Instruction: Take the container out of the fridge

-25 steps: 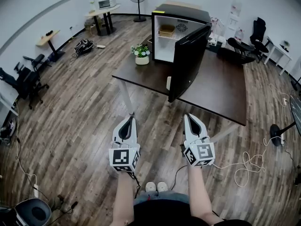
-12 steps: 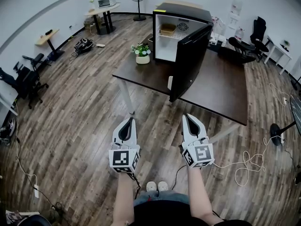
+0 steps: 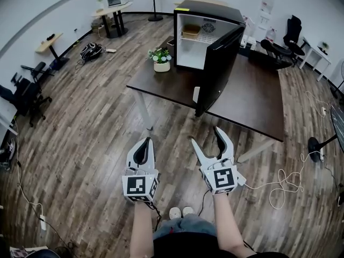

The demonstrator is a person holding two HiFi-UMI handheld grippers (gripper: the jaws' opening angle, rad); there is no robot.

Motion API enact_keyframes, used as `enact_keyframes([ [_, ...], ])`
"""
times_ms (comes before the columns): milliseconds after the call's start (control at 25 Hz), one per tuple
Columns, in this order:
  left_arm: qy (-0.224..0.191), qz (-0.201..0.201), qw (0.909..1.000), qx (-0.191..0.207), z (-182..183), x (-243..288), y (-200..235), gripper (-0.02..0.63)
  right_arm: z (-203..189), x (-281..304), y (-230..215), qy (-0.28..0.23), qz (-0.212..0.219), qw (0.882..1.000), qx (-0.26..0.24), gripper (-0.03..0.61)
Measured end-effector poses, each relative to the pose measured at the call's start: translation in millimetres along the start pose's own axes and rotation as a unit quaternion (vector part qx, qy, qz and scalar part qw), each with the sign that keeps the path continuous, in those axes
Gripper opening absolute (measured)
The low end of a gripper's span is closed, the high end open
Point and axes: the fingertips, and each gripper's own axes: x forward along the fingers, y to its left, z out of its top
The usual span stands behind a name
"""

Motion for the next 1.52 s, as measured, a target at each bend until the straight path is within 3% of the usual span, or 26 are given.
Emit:
enact_keyframes([
  [200, -0.006, -0.003, 1.0000, 0.002, 5, 4, 13, 0.006, 7, 11, 10, -0.003, 0.000, 1.000, -0.011, 0.354],
  [600, -0.013, -0.014, 0.9998, 0.004, 9, 25, 26, 0.006, 16, 37, 4, -0.014, -0.011, 1.000, -0.016, 0.362],
  [960, -0.025, -0.006, 0.9996, 0.009, 2, 77, 65, 0.006, 15, 102, -13, -0.046, -0.018, 0.998, -0.029, 0.367],
  [1200, -0.016, 0.003, 0.9997, 0.021, -14, 146, 104, 0.006, 7, 186, -22, -0.079, -0.002, 0.996, -0.031, 0.367],
  [1520, -0.006, -0.019, 0.9996, 0.020, -18, 290, 156, 0.006, -1, 331, -56, -0.102, -0.006, 0.995, -0.014, 0.367],
])
